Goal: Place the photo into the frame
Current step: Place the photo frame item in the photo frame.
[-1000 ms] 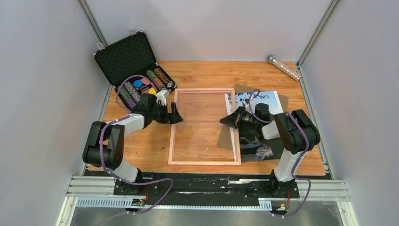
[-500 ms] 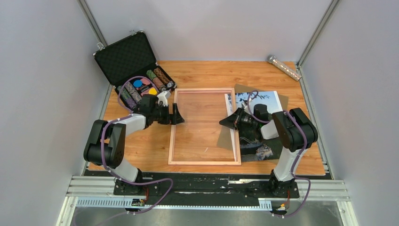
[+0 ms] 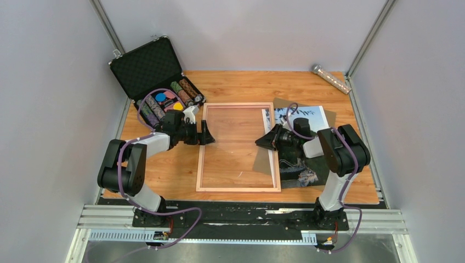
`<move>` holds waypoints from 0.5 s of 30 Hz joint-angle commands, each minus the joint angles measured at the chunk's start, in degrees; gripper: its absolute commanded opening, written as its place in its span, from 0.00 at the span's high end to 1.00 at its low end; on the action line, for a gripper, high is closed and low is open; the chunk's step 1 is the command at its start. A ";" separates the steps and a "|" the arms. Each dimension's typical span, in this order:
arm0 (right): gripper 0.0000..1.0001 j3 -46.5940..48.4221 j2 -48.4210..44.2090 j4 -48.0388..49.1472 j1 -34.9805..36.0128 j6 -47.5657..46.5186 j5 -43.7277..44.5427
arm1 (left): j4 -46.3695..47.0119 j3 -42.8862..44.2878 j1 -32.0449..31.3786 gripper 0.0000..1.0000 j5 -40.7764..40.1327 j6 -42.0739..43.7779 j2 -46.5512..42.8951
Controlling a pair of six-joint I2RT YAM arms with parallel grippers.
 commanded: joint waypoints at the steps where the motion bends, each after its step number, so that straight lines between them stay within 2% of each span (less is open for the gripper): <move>1: 0.82 2.85 -0.79 -2.78 0.63 -3.99 1.66 | 1.99 0.10 -0.73 0.00 0.75 -0.09 -1.35; 15: 0.78 6.13 -0.71 -9.71 0.66 -8.42 2.92 | -0.19 1.33 -0.73 0.00 -0.94 1.57 -4.74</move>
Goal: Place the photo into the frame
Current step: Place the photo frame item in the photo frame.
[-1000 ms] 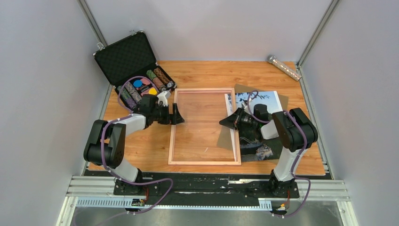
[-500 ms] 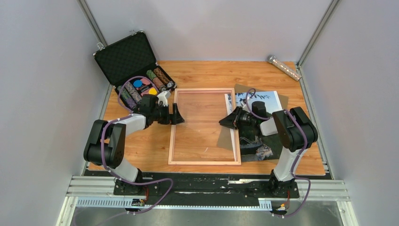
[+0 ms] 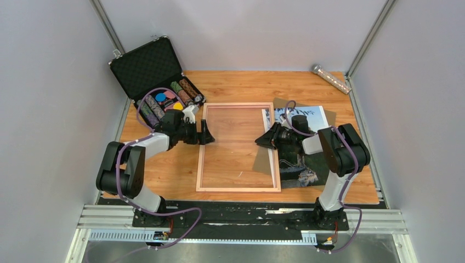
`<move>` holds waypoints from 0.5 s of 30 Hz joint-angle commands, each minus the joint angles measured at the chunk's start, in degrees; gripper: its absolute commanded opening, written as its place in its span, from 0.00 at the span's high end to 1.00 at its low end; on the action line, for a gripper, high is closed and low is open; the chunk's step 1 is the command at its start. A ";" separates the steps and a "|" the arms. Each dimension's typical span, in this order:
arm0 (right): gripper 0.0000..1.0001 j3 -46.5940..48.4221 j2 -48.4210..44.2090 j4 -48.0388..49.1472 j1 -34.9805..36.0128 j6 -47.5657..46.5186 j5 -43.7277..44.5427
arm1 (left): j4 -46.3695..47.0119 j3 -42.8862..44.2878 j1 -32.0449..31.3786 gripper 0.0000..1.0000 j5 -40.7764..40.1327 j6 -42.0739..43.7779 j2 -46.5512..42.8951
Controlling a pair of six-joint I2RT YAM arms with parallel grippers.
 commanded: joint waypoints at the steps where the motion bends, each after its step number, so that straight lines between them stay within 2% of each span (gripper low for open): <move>1: 0.78 2.51 -0.71 -1.00 0.37 -2.64 0.85 | 0.08 1.56 -0.62 0.00 -0.82 1.63 -3.82; 15: 0.77 5.01 -0.24 -4.70 0.30 -6.68 1.37 | -12.82 13.57 -0.62 0.00 -5.65 8.98 -9.85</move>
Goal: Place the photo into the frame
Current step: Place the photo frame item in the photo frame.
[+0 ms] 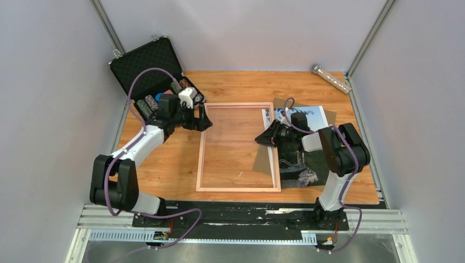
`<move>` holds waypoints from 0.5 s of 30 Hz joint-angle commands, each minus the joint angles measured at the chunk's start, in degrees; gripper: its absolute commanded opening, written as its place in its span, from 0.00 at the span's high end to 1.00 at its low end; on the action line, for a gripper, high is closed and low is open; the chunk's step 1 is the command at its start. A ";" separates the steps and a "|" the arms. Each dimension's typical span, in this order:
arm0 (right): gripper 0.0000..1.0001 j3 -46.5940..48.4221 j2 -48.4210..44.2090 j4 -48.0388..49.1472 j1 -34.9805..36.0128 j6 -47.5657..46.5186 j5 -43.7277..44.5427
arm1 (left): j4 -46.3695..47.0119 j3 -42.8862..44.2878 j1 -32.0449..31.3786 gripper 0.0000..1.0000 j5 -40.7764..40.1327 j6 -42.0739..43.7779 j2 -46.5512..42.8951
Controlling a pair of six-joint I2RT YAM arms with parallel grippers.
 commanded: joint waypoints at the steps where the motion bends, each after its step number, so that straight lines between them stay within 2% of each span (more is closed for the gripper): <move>1: 0.77 2.19 -0.26 -0.54 0.28 -2.73 0.89 | -4.06 4.67 -0.27 0.00 -1.32 4.31 -2.97; 10: 0.76 2.77 -0.10 -1.82 0.34 -3.98 1.37 | -4.95 7.04 -0.75 0.00 0.59 4.83 -3.13; 15: 0.76 3.08 0.38 -2.12 0.44 -4.31 1.37 | -3.06 7.27 -4.91 0.00 1.33 5.15 -0.92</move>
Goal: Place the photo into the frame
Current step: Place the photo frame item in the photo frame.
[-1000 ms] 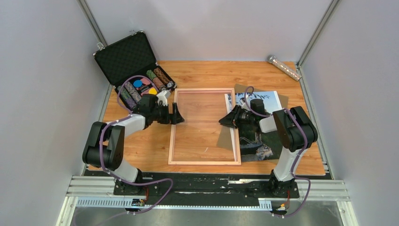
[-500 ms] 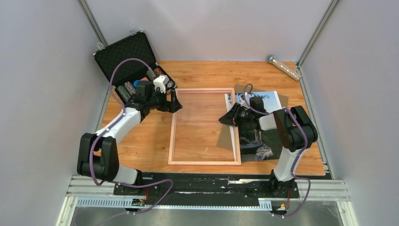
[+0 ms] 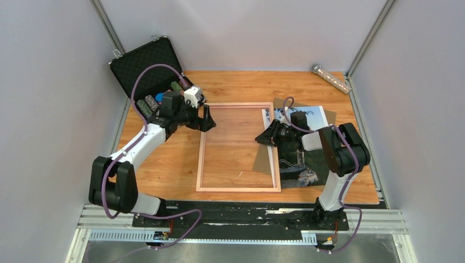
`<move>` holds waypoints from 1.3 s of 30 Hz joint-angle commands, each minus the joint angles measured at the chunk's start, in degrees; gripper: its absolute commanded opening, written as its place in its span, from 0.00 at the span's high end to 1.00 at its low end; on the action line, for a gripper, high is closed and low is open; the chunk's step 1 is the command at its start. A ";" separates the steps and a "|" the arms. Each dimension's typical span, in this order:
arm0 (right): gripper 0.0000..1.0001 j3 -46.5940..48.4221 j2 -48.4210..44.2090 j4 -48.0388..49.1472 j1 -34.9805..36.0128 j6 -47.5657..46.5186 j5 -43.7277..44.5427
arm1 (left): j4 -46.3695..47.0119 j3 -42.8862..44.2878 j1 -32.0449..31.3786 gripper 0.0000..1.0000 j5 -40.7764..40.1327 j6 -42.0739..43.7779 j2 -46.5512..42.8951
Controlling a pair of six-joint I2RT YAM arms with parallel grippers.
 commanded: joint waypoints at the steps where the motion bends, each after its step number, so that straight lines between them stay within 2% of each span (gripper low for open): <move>1: 0.76 1.98 0.38 0.29 0.46 -1.48 0.50 | 2.26 2.63 -4.25 0.00 1.78 1.80 1.04; 15: 0.73 2.47 0.65 -0.57 0.61 -2.41 0.59 | 0.56 11.84 -14.98 0.00 -5.00 6.99 12.42; 26: 0.69 3.21 0.23 -2.18 0.57 -3.97 1.02 | -0.68 12.67 -21.91 0.00 -9.16 13.66 16.11; 39: 0.67 3.91 -0.14 -4.26 0.55 -5.63 1.51 | 0.70 14.45 -25.91 0.00 -13.17 15.77 21.17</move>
